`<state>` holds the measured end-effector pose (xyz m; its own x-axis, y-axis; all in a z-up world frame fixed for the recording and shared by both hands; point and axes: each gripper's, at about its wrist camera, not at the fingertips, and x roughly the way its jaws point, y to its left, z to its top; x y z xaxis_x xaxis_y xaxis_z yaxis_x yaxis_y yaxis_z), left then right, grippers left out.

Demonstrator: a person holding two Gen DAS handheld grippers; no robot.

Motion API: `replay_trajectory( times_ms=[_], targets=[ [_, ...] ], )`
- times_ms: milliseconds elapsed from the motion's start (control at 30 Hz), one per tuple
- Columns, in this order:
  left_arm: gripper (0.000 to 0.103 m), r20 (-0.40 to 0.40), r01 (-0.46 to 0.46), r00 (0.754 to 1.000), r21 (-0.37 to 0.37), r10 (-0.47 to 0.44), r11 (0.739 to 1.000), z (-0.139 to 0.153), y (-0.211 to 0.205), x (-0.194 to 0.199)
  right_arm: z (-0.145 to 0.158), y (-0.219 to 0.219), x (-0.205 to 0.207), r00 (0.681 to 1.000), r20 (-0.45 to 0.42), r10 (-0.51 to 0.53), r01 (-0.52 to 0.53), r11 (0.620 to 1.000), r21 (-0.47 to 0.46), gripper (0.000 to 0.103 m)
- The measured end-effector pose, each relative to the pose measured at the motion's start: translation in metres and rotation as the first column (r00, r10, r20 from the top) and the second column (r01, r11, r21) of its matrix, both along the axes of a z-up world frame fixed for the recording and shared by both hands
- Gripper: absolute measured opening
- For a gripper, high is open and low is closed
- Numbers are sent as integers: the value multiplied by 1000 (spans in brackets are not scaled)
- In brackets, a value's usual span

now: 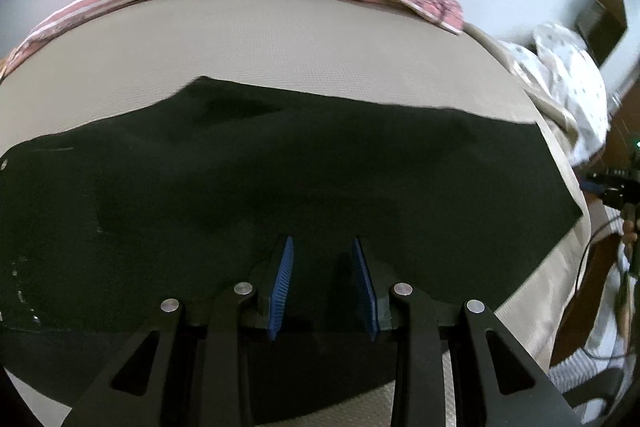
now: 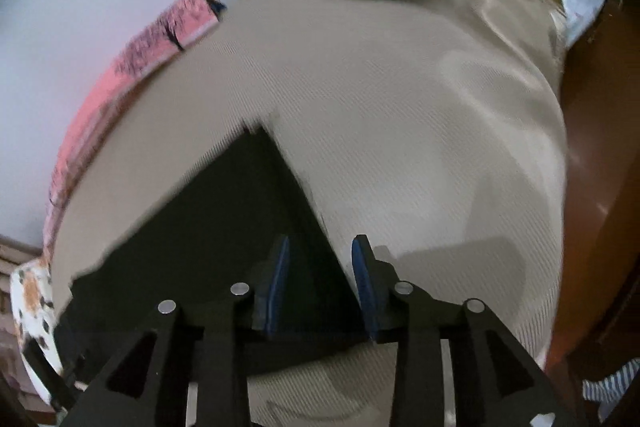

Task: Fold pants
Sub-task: 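Grasp the trouser edge beside the back pocket with the right tool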

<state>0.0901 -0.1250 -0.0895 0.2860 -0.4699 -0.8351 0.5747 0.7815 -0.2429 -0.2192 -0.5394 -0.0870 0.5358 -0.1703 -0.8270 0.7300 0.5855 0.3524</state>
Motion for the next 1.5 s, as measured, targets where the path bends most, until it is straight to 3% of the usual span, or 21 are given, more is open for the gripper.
replay_trajectory(
  times_ms=[133,200,400,533,633,700,833,900,967,1100,1233,1333,1400,1500],
  targets=[
    [33,-4,53,999,12,-53,999,-7,-8,-12,-25,25,-11,998,-53,25,-25,1000,3,31],
    [36,5,70,998,13,-70,997,-8,-8,-17,-34,32,-10,994,-108,19,-24,999,-40,31],
    [41,21,97,995,20,-97,995,-6,-1,-24,-10,35,3,995,-95,11,-18,997,-70,31],
    [41,71,14,997,-2,-14,1000,8,18,-12,27,63,46,988,-36,147,-150,983,-107,32],
    [42,115,-58,992,-5,58,998,16,36,3,39,99,102,951,10,308,-307,948,-81,34],
    [43,124,-95,988,-7,95,995,18,50,12,41,128,141,906,29,423,-421,905,-61,36],
    [43,119,-144,983,10,142,989,12,74,22,35,198,227,772,67,632,-633,774,-2,38],
    [43,91,-142,986,22,140,990,3,82,24,29,227,264,707,81,702,-706,708,25,42],
    [43,59,-136,989,36,133,990,-8,85,22,21,260,305,620,65,782,-784,618,56,44],
    [44,65,-110,992,26,108,994,-17,87,11,1,307,361,506,25,862,-859,502,100,46],
    [45,39,-112,993,-31,113,993,-20,98,6,-18,339,395,428,-1,904,-895,424,135,47],
    [45,20,-104,994,-52,105,993,-21,103,6,-32,351,413,396,3,918,-905,389,174,46],
    [45,9,-106,994,-63,106,992,-21,105,8,-34,361,420,362,37,931,-919,350,184,9],
    [45,2,-105,994,-73,106,992,-21,107,10,-13,371,417,324,42,945,-943,319,90,9]
  ],
)
